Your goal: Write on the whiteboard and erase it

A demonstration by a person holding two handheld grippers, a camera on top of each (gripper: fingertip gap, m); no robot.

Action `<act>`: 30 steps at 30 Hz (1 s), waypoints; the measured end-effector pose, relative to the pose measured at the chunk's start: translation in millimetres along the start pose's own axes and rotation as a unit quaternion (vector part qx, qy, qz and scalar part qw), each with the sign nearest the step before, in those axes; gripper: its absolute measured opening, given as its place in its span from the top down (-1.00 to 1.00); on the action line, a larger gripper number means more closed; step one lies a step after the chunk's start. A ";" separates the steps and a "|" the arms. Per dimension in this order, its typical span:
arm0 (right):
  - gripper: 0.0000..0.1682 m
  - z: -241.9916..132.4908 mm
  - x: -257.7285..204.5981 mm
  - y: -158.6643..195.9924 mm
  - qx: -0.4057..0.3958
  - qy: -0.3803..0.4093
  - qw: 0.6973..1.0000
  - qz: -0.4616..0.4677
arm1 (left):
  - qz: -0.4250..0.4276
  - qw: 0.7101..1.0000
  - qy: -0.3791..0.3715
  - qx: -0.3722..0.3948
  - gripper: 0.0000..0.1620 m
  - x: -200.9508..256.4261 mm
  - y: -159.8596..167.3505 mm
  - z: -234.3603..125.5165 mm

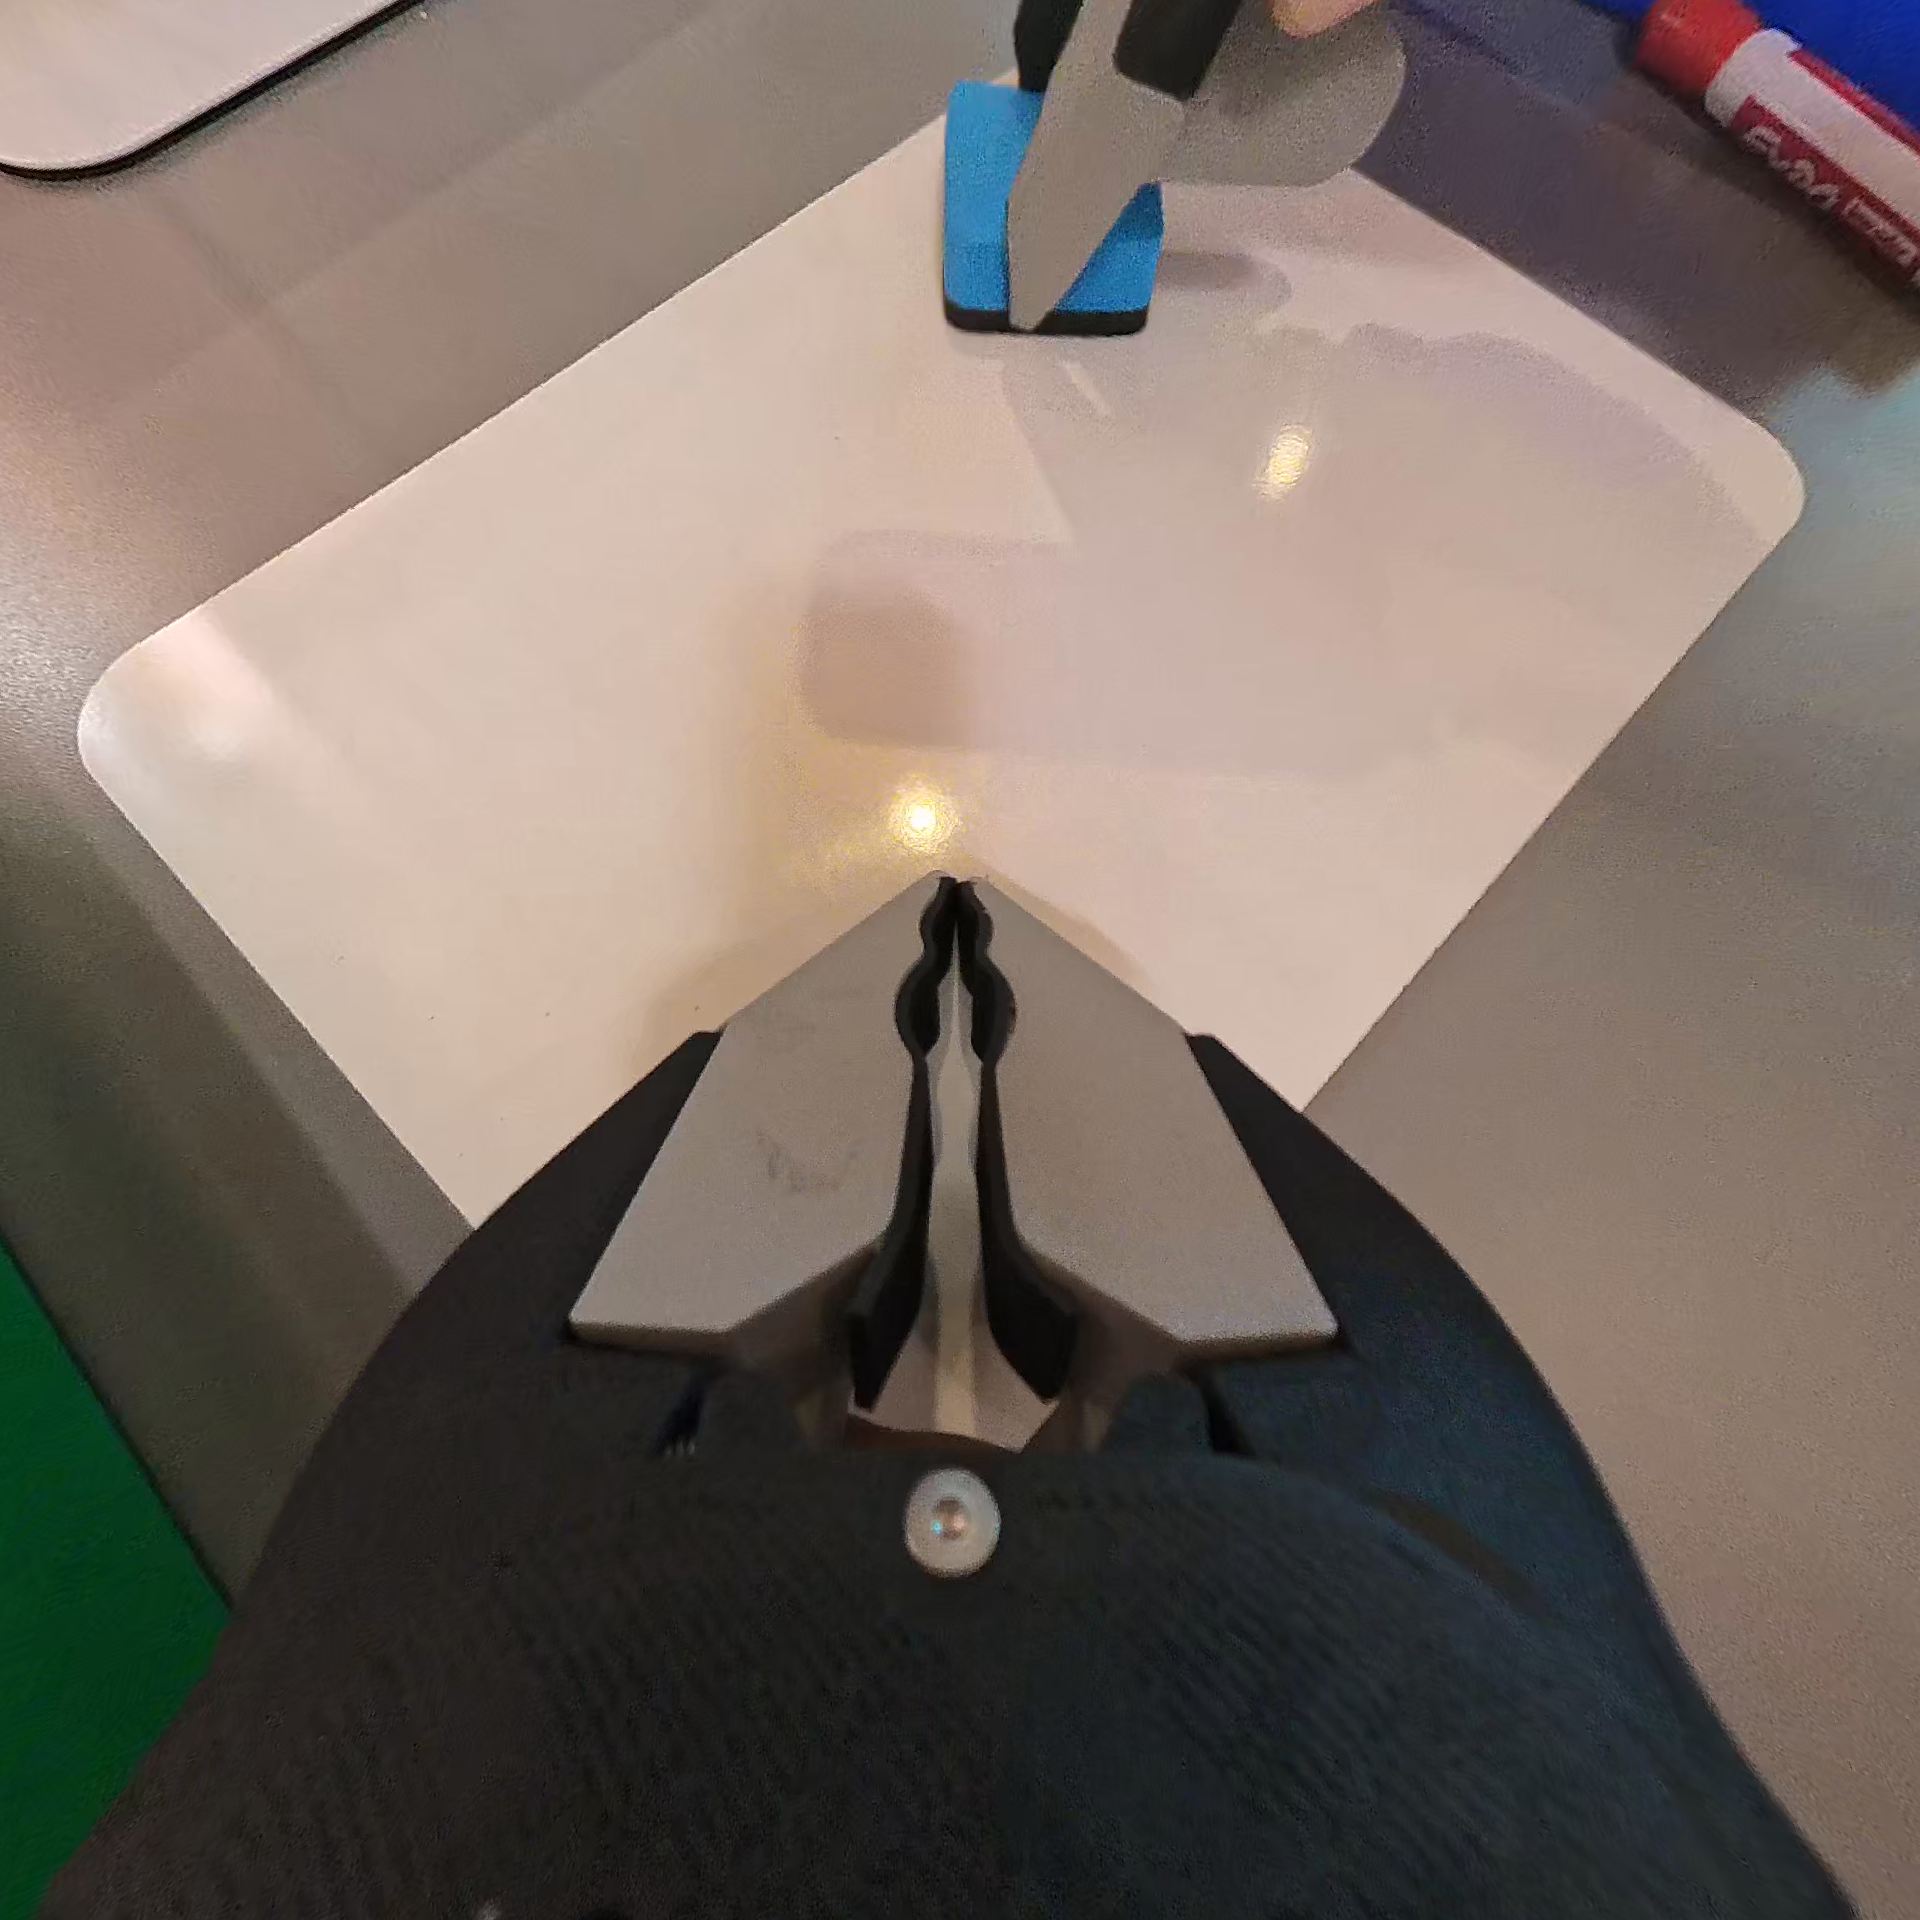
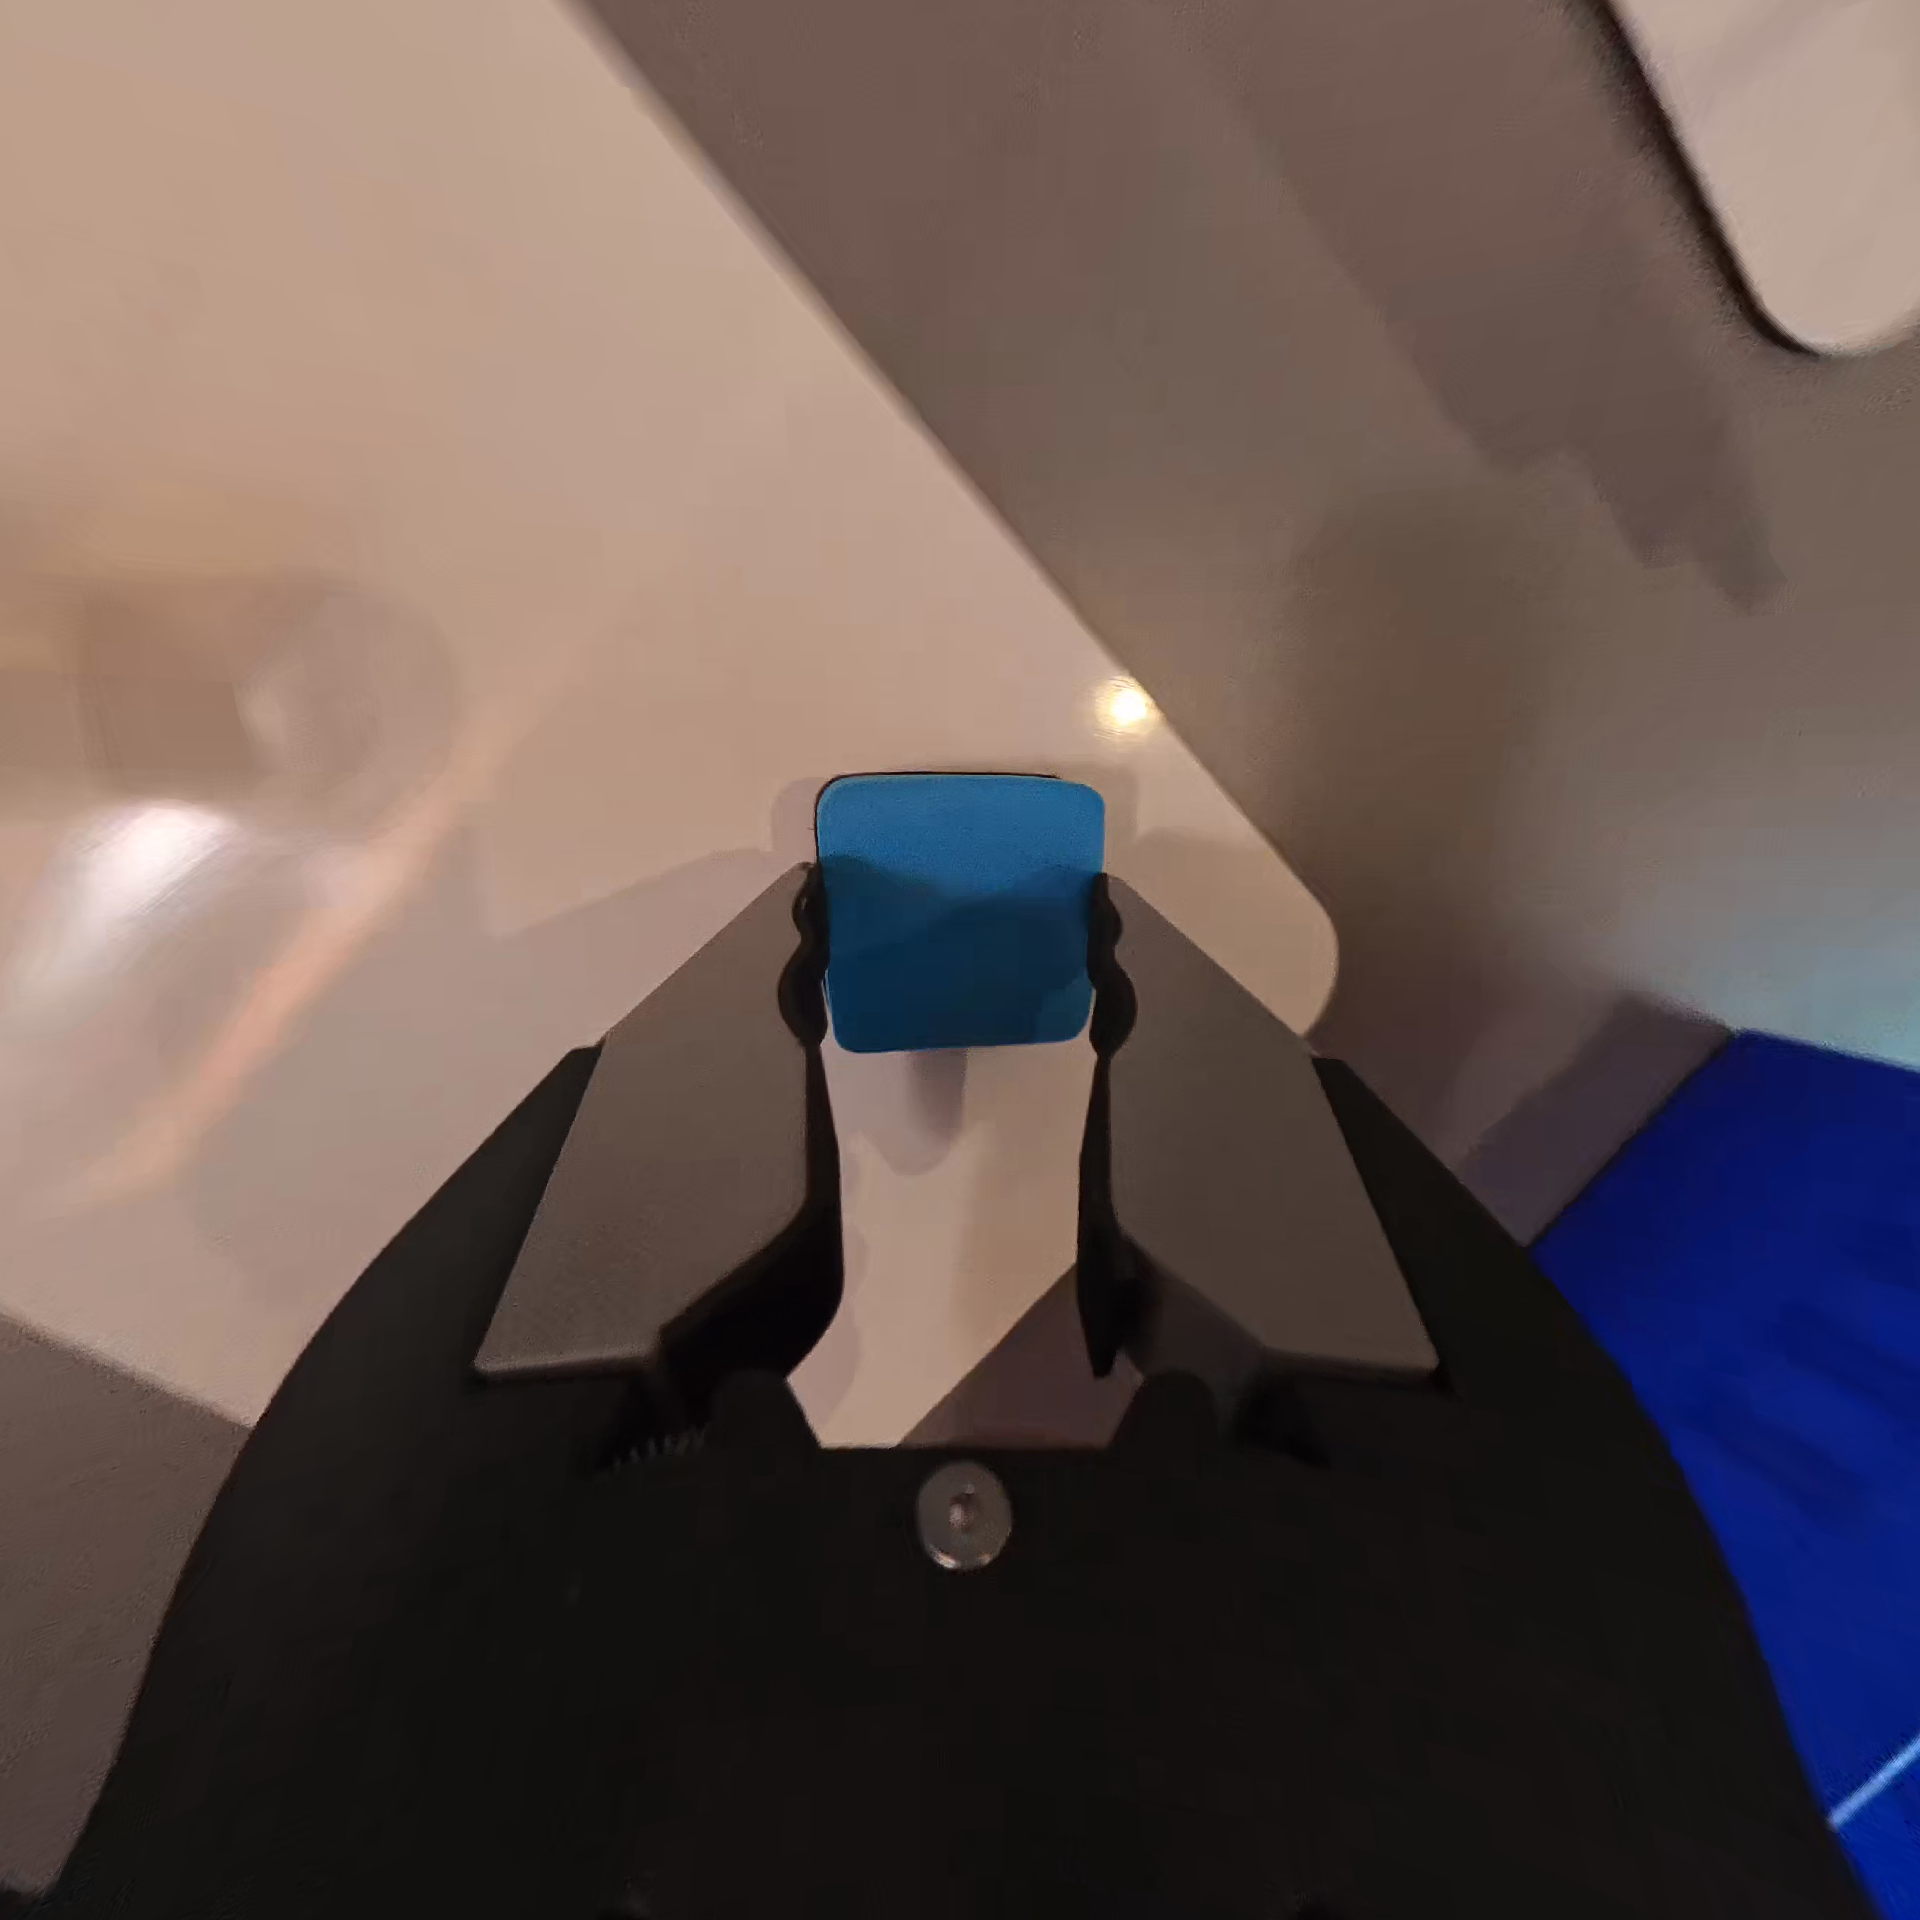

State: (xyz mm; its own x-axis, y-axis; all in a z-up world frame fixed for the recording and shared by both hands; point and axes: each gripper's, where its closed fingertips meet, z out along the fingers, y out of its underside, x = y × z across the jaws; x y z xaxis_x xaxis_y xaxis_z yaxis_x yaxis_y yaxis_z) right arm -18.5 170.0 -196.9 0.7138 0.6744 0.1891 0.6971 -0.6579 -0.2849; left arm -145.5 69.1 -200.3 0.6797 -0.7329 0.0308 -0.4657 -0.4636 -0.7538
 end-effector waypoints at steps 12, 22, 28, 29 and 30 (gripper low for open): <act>0.42 -7.7 -19.8 7.6 0.037 -0.076 0.996 -0.033 | 0.000 1.000 -0.001 0.000 1.00 0.0 -0.1 0.1; 0.42 0.0 15.9 6.7 0.015 0.026 0.999 -0.009 | -0.004 1.000 0.002 0.000 1.00 0.4 0.2 -0.5; 0.43 1.3 27.0 -2.7 0.071 0.069 0.995 0.013 | -0.001 1.000 0.002 0.000 1.00 0.8 0.2 -0.6; 0.43 0.2 24.5 -6.4 0.097 0.073 0.993 0.011 | 0.000 1.000 0.002 0.000 1.00 1.0 0.2 -0.6; 0.43 -2.9 22.6 -11.0 0.127 0.074 0.989 0.018 | -0.001 1.000 0.004 0.000 1.00 1.4 0.3 -0.5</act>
State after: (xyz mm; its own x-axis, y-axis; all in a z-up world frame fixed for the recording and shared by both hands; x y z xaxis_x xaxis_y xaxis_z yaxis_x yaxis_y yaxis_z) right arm -9.8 191.5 -186.8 0.7536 0.5831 0.3036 0.6443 -0.5633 -0.5172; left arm -145.0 67.7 -200.1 0.6754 -0.7365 0.0374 -0.4646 -0.4644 -0.7540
